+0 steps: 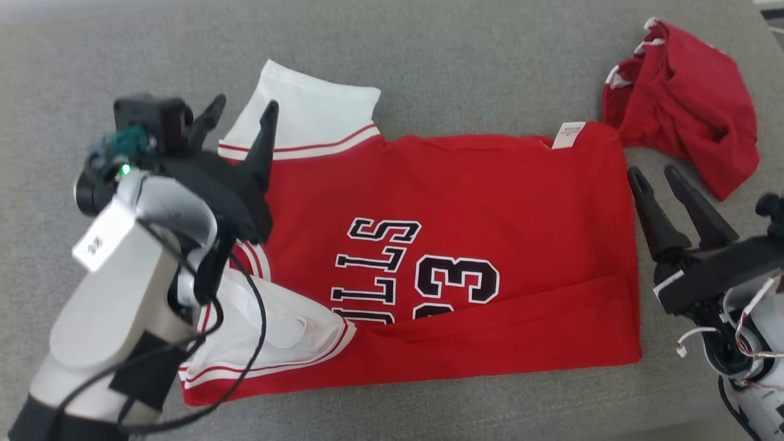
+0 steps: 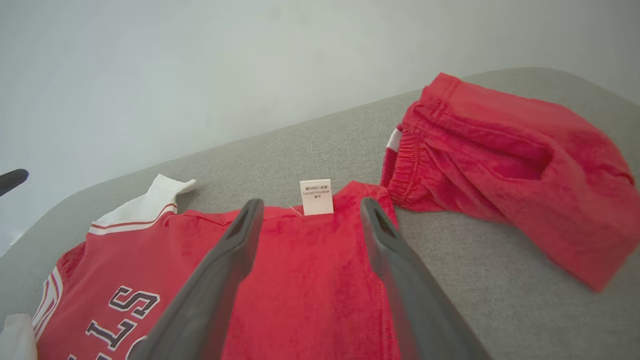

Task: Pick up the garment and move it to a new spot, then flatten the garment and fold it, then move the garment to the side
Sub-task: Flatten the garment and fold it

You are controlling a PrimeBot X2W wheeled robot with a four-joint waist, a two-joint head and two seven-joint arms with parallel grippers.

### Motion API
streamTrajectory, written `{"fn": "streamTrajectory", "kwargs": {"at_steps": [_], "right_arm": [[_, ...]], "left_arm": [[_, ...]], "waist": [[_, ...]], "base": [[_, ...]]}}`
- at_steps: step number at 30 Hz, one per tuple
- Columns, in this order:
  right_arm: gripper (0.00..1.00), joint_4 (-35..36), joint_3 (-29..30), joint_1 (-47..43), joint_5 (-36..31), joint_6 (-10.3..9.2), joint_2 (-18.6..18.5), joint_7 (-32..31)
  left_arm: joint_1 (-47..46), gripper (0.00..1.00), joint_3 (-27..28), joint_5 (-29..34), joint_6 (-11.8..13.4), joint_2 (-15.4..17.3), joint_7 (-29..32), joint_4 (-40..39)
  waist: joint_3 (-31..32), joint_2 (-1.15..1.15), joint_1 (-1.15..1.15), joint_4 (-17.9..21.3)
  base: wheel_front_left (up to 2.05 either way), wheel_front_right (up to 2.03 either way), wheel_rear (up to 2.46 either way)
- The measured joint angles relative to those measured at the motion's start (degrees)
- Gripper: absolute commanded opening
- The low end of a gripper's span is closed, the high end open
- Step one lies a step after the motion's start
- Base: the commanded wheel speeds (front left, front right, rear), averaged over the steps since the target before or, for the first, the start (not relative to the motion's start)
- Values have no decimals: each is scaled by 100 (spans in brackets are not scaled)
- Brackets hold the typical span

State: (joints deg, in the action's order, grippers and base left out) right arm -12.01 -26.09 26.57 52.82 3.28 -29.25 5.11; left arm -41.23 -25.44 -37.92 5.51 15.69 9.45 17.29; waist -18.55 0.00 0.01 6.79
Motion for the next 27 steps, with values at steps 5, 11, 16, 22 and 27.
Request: {"fn": "streamTrajectory", "kwargs": {"at_steps": [5, 11, 16, 22, 27], "right_arm": [[100, 75, -89, 352, -105, 2, 64, -130], [100, 177, -137, 703, -194, 26, 105, -213], [100, 204, -155, 870, -245, 33, 125, -255], [100, 198, -183, 956, -254, 76, 190, -252], [100, 102, -171, 1002, -255, 86, 194, -200]], "left_arm": [[-776, 100, -143, 231, -2, 1, 421, 575], [-1441, 100, -203, 408, -2, 96, 793, 1172], [-1841, 100, -271, 612, -27, 194, 948, 1604], [-2124, 100, -300, 699, -46, 208, 961, 2039], [-2460, 100, -314, 798, -45, 197, 900, 2365]], "waist": [[-352, 0, 0, 83], [-765, 0, 0, 259], [-1065, 1, 0, 464], [-1347, 1, 0, 726], [-1517, 1, -1, 886]], "base": [[0, 0, 0], [0, 0, 0], [0, 0, 0], [0, 0, 0], [0, 0, 0]]}}
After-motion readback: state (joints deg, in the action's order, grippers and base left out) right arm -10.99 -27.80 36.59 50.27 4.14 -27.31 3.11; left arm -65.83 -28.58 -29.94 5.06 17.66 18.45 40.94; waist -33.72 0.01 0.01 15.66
